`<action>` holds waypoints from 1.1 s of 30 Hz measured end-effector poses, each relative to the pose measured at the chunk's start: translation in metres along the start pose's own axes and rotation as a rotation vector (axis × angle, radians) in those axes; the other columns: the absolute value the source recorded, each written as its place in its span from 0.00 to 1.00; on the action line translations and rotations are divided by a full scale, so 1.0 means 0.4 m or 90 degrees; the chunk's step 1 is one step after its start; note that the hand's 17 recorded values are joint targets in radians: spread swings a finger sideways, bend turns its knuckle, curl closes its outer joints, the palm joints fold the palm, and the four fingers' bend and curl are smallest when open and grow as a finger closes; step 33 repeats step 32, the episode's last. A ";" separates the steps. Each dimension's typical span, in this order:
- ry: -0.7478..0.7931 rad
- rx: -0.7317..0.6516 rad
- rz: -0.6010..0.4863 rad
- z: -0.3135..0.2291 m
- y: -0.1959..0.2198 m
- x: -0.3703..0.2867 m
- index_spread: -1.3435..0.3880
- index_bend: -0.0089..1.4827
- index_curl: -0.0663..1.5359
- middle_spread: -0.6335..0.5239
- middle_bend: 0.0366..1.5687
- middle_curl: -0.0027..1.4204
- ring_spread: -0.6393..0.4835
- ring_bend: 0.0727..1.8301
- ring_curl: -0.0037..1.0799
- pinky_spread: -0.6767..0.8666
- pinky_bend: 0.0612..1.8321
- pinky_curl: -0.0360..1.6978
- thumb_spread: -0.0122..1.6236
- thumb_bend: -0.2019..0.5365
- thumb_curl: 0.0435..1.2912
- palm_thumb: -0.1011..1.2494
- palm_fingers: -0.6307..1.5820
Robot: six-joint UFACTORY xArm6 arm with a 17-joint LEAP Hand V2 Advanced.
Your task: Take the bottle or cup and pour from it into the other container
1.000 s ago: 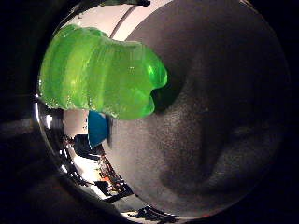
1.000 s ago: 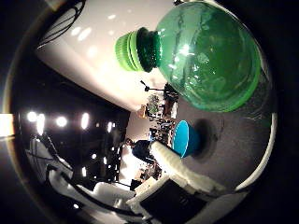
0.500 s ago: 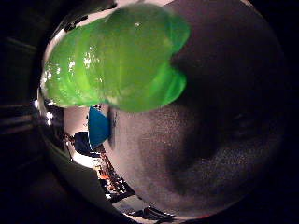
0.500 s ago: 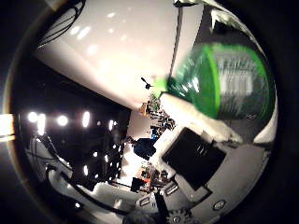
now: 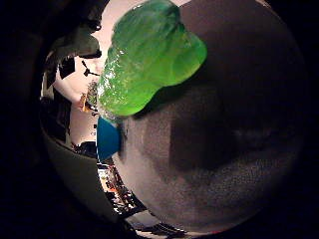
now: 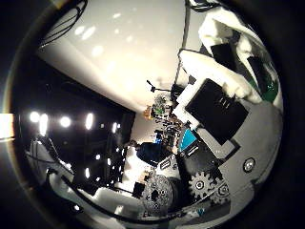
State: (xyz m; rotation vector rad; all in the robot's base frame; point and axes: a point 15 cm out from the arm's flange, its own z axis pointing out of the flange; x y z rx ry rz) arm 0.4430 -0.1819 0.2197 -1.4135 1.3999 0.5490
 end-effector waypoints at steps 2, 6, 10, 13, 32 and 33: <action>-0.001 0.002 -0.002 0.000 -0.001 -0.004 0.57 0.70 0.66 0.30 0.73 0.73 0.32 0.73 0.74 0.32 0.92 0.28 0.52 0.26 0.42 0.94 0.73; -0.002 0.001 -0.007 -0.002 -0.003 -0.017 0.58 0.73 0.68 0.32 0.76 0.75 0.32 0.74 0.78 0.32 0.92 0.32 0.53 0.26 0.44 0.95 0.72; 0.000 0.003 -0.015 -0.007 -0.002 -0.031 0.60 0.75 0.68 0.33 0.78 0.75 0.32 0.74 0.82 0.33 0.92 0.35 0.54 0.26 0.48 0.97 0.71; 0.005 0.007 -0.021 -0.015 -0.002 -0.043 0.60 0.75 0.68 0.34 0.79 0.75 0.32 0.74 0.83 0.33 0.91 0.38 0.54 0.26 0.50 0.97 0.70; -0.029 0.035 -0.052 -0.119 0.001 -0.188 0.60 0.60 0.65 0.36 0.73 0.69 0.35 0.71 0.78 0.26 0.77 0.44 0.56 0.22 0.45 0.79 0.68; -0.029 0.035 -0.052 -0.119 0.001 -0.188 0.60 0.60 0.65 0.36 0.73 0.69 0.35 0.71 0.78 0.26 0.77 0.44 0.56 0.22 0.45 0.79 0.68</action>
